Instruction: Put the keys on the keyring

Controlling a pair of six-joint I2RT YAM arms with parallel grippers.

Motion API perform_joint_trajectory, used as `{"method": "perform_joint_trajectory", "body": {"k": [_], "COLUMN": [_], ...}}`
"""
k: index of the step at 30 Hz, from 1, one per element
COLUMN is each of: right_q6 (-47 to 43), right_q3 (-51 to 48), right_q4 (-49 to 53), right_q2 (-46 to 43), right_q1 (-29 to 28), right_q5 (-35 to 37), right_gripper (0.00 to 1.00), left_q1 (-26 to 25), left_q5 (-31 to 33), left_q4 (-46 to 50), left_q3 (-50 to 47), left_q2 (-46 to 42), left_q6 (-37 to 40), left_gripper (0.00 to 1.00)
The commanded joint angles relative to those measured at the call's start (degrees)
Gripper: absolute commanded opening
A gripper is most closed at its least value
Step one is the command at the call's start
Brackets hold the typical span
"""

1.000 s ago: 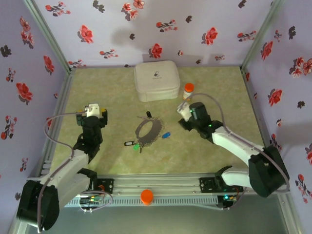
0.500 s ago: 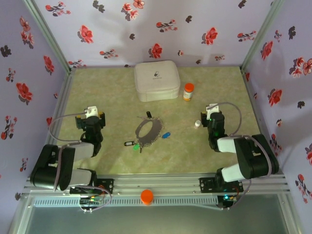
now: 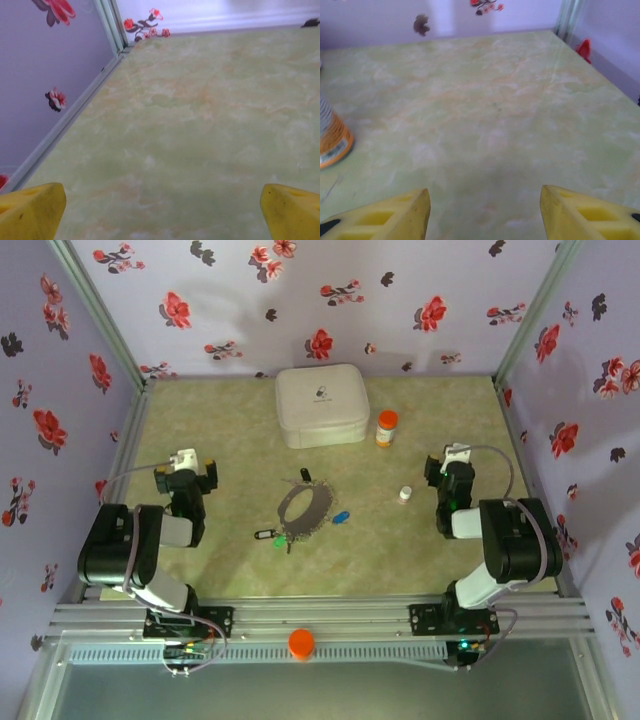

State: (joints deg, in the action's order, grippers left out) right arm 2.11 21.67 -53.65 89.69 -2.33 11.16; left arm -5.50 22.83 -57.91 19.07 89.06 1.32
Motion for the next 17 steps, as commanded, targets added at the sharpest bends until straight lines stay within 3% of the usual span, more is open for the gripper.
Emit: {"method": "perform_joint_trajectory", "body": {"k": [1, 8, 13, 14, 15, 16, 17], "right_q6": [2.81, 2.83, 2.9, 2.85, 2.82, 2.83, 2.74], "right_q3": [0.87, 0.92, 0.92, 0.94, 0.85, 0.83, 0.68], "right_q4": [3.54, 3.46, 3.46, 3.47, 3.46, 3.44, 3.07], "right_q2": [-0.42, -0.24, -0.26, -0.25, -0.24, -0.39, -0.44], "right_q1": [0.75, 0.79, 0.83, 0.83, 0.83, 0.83, 0.83], "right_q5": [0.27, 0.19, 0.2, 0.22, 0.21, 0.18, 0.32], "right_gripper": [0.6, 0.61, 0.64, 0.67, 0.76, 0.99, 0.99], "left_q1": [0.51, 0.71, 3.73, 3.88, 3.83, 3.89, 3.86], "left_q5": [-1.33, -1.47, -7.02, -7.32, -7.3, -7.36, -7.41], "left_q4": [1.07, 1.63, 5.64, 5.56, 5.45, 5.32, 5.18], "left_q3": [1.31, 1.7, 3.07, 2.96, 2.99, 2.91, 2.75], "left_q2": [0.27, 0.33, -0.27, -0.32, -0.34, -0.3, -0.42], "left_q6": [-1.28, -1.38, -2.81, -2.8, -2.81, -2.79, -2.78], "left_gripper": [1.0, 1.0, 1.0, 1.0, 1.0, 1.0, 1.0]}}
